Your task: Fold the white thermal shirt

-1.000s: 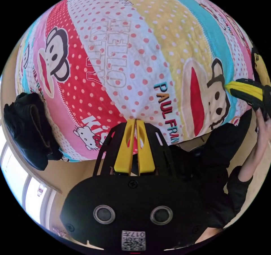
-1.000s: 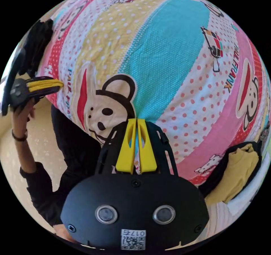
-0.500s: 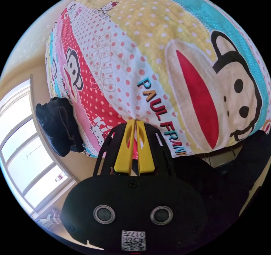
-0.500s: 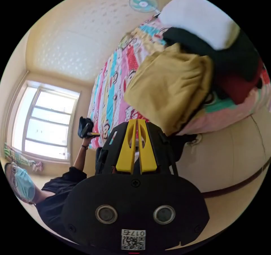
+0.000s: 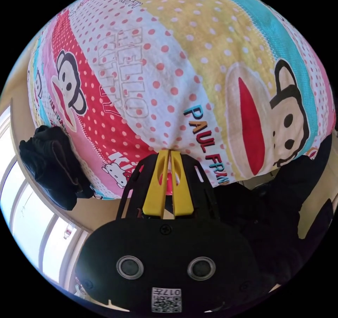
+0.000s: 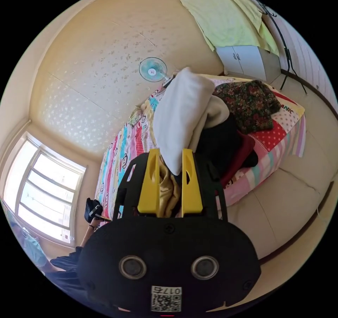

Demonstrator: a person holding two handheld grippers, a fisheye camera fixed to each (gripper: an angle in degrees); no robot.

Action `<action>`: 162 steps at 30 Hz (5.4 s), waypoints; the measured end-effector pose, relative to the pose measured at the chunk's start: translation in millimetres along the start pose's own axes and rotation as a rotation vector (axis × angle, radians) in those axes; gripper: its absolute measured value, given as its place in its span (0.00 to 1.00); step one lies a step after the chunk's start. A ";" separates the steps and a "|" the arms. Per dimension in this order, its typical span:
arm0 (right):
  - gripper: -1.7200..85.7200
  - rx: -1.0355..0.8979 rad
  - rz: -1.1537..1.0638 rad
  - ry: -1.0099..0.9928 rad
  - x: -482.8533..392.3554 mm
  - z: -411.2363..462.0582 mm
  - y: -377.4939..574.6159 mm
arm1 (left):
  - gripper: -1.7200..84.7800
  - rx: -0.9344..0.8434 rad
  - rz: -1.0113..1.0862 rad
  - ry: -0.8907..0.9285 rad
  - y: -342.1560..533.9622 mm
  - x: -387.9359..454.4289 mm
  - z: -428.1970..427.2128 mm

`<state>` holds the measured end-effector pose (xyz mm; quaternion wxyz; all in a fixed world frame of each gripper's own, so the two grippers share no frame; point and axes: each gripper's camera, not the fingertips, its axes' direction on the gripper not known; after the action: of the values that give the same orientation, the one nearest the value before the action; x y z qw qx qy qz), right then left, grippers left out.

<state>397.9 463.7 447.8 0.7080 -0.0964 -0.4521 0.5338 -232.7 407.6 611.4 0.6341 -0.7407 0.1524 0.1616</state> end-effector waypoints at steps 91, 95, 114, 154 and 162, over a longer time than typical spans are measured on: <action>0.09 -0.864 -0.856 -0.001 -394.8 576.4 317.6 | 0.09 0.834 -0.487 0.751 487.5 -100.0 -177.0; 0.07 -0.921 -0.770 -0.041 -358.6 519.1 325.1 | 0.15 0.907 -0.488 0.734 493.6 -124.5 -209.3; 0.12 -0.867 -0.683 -0.210 -379.3 499.8 238.1 | 0.22 0.663 -0.373 0.657 372.7 -79.7 -245.8; 0.06 0.094 -0.849 -0.321 -449.0 136.0 350.8 | 0.01 1.633 -0.018 0.852 731.0 65.8 -374.5; 0.06 0.430 -0.876 -0.459 -493.5 14.0 336.1 | 0.01 1.928 -0.004 0.587 810.1 98.7 -445.8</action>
<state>152.2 181.0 -17.5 0.7513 0.3676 -0.4734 0.2762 -472.1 -156.2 -88.2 0.9004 0.0773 0.3670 -0.2206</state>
